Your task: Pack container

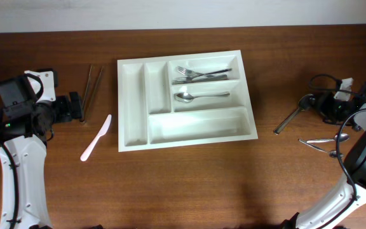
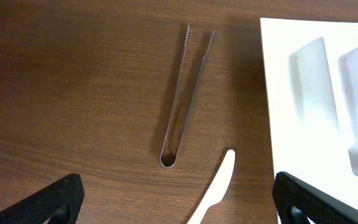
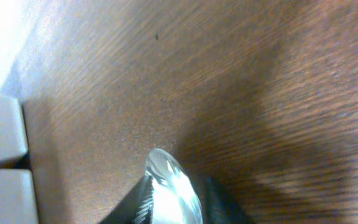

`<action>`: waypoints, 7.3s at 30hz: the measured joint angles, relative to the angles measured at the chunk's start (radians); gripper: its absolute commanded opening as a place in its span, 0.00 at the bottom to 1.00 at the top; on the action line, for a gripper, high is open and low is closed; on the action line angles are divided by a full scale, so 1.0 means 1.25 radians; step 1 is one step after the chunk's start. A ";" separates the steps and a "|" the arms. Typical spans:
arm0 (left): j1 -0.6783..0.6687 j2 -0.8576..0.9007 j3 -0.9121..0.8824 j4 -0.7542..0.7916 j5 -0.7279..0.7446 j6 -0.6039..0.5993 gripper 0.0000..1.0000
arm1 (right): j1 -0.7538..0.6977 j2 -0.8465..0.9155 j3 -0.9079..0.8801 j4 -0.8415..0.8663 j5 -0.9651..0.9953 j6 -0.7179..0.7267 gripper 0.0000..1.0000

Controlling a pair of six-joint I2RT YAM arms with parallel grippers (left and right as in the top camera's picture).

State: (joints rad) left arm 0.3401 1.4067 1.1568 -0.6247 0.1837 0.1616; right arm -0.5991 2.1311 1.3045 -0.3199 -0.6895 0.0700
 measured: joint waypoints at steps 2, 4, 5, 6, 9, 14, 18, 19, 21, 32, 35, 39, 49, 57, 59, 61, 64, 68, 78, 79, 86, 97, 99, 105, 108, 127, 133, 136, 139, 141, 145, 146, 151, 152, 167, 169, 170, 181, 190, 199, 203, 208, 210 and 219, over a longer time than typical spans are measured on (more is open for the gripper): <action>0.000 0.000 0.000 0.000 0.000 0.000 0.99 | 0.006 0.005 0.000 0.000 -0.002 0.000 0.14; 0.000 0.000 0.000 0.000 0.000 0.000 0.99 | 0.010 0.008 0.000 0.000 -0.006 0.002 0.09; 0.000 0.000 0.000 0.000 0.000 0.000 0.99 | 0.011 0.008 0.000 -0.002 -0.006 0.001 0.06; 0.000 0.000 0.000 0.000 0.000 0.000 0.99 | 0.012 0.009 0.000 -0.005 -0.006 0.002 0.04; 0.000 0.000 0.000 0.000 0.000 0.000 0.99 | 0.012 0.011 0.000 -0.009 -0.023 0.005 0.04; 0.000 0.000 0.000 0.000 0.000 0.000 0.99 | 0.004 0.012 0.000 -0.013 -0.062 0.016 0.04; 0.000 0.000 0.000 0.000 0.000 0.000 0.99 | -0.013 0.002 -0.001 -0.029 -0.092 0.028 0.04; 0.000 0.000 0.000 0.000 0.000 0.000 0.99 | -0.018 -0.007 -0.003 -0.034 -0.098 0.032 0.04; 0.000 0.000 0.000 0.000 0.000 0.000 0.99 | -0.026 -0.043 -0.010 -0.043 -0.109 0.045 0.04; 0.000 0.000 0.000 0.000 0.000 0.000 0.99 | -0.009 -0.412 -0.009 -0.134 -0.140 0.182 0.04; 0.000 0.000 0.000 0.000 0.000 0.000 0.99 | 0.047 -0.453 -0.007 -0.205 -0.118 0.211 0.04; 0.000 0.000 0.000 0.000 0.000 0.000 0.99 | 0.163 -0.446 -0.012 -0.237 -0.047 0.257 0.04; 0.000 0.000 0.000 0.000 0.000 0.000 0.99 | 0.435 -0.372 -0.024 -0.092 0.179 0.471 0.04; 0.000 0.000 0.000 0.000 0.000 0.000 0.99 | 0.513 -0.270 -0.026 -0.080 0.270 0.656 0.04; 0.000 0.000 0.000 0.000 0.000 0.000 0.99 | 0.523 -0.248 -0.026 -0.073 0.281 0.696 0.04; 0.000 0.000 0.000 0.000 0.000 0.000 0.99 | 0.536 -0.236 -0.027 -0.072 0.291 0.727 0.04; 0.000 0.000 0.000 0.000 0.000 0.000 0.99 | 0.559 -0.230 -0.027 -0.069 0.314 0.761 0.04; 0.000 0.000 0.000 0.000 0.000 0.000 0.99 | 0.586 -0.229 -0.027 -0.038 0.342 0.786 0.04; 0.000 0.000 0.000 0.000 0.000 0.000 0.99 | 0.577 -0.231 -0.026 0.024 0.284 0.803 0.30; 0.000 0.000 0.000 0.000 0.000 0.000 0.99 | 0.572 -0.233 -0.026 0.024 0.277 0.800 0.30; 0.000 0.000 0.000 -0.001 0.000 0.000 0.99 | 0.450 -0.336 -0.026 -0.038 0.241 0.696 0.29; 0.000 0.000 0.000 0.000 0.000 0.000 0.99 | 0.036 -0.425 -0.022 -0.408 0.255 0.440 0.30; 0.000 0.000 0.000 0.000 0.000 0.000 0.99 | -0.029 -0.414 -0.023 -0.440 0.270 0.401 0.41; 0.000 0.000 0.000 0.000 0.000 0.000 0.99 | -0.132 -0.387 -0.044 -0.447 0.307 0.318 0.56; 0.000 0.000 0.000 0.000 0.000 0.000 0.99 | -0.172 -0.366 -0.052 -0.437 0.337 0.290 0.56; 0.000 0.000 0.000 0.000 0.000 0.000 0.99 | -0.259 -0.181 -0.054 -0.313 0.242 0.053 0.48; 0.000 0.000 0.000 0.000 0.000 0.000 0.99 | -0.259 -0.116 -0.054 -0.292 0.187 0.001 0.36; 0.000 0.000 0.000 0.000 0.000 0.000 0.99 | -0.259 -0.112 -0.053 -0.281 0.172 -0.007 0.34; 0.000 0.000 0.000 0.000 0.000 0.000 0.99 | -0.259 -0.109 -0.053 -0.269 0.165 -0.017 0.30; 0.000 0.000 0.000 0.000 0.000 0.000 0.99 | -0.259 -0.106 -0.053 -0.260 0.159 -0.017 0.30; 0.000 0.000 0.000 0.000 0.000 0.000 0.99 | -0.259 -0.104 -0.054 -0.240 0.152 -0.019 0.27; 0.000 0.000 0.000 0.000 0.000 0.000 0.99 | -0.259 -0.103 -0.054 -0.233 0.152 -0.019 0.25; 0.000 0.000 0.000 0.000 0.000 0.000 0.99 | -0.259 -0.101 -0.054 -0.218 0.142 -0.020 0.22; 0.000 0.000 0.000 0.000 0.000 0.000 0.99 | -0.258 -0.100 -0.054 -0.215 0.136 -0.020 0.22; 0.000 0.000 0.000 0.000 0.000 0.000 0.99 | -0.243 -0.099 -0.054 -0.209 0.068 -0.020 0.04; 0.000 0.000 0.000 0.000 0.000 0.000 0.99 | -0.243 -0.099 -0.054 -0.209 0.034 -0.020 0.04; 0.000 0.000 0.000 0.000 0.000 0.000 0.99 | -0.243 -0.099 -0.054 -0.209 0.011 -0.019 0.04; 0.000 0.000 0.000 0.000 0.000 0.000 0.99 | -0.165 -0.268 -0.057 -0.244 -0.219 0.041 0.04; 0.000 0.000 0.000 0.000 0.000 0.000 0.99 | 0.116 -0.333 -0.058 -0.320 -0.171 0.077 0.04; 0.000 0.000 0.000 0.000 0.000 0.000 0.99 | 0.419 -0.333 -0.058 -0.253 -0.018 0.170 0.04; 0.000 0.000 0.000 0.000 0.000 0.000 0.99 | 0.533 -0.333 -0.059 -0.139 0.037 0.224 0.04; 0.000 0.000 0.000 0.000 0.000 0.000 0.99 | 0.656 -0.331 -0.062 0.060 0.097 0.162 0.04; 0.000 0.000 0.000 0.000 0.000 0.000 0.99 | 0.690 -0.331 -0.062 0.105 0.112 0.107 0.04; 0.000 0.000 0.000 0.000 0.000 0.000 0.99 | 0.741 -0.290 -0.062 0.202 0.142 -0.042 0.04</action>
State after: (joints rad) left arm 0.3401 1.4067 1.1572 -0.6247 0.1837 0.1612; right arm 0.3267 1.7687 1.2266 -0.0677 -0.5121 0.0181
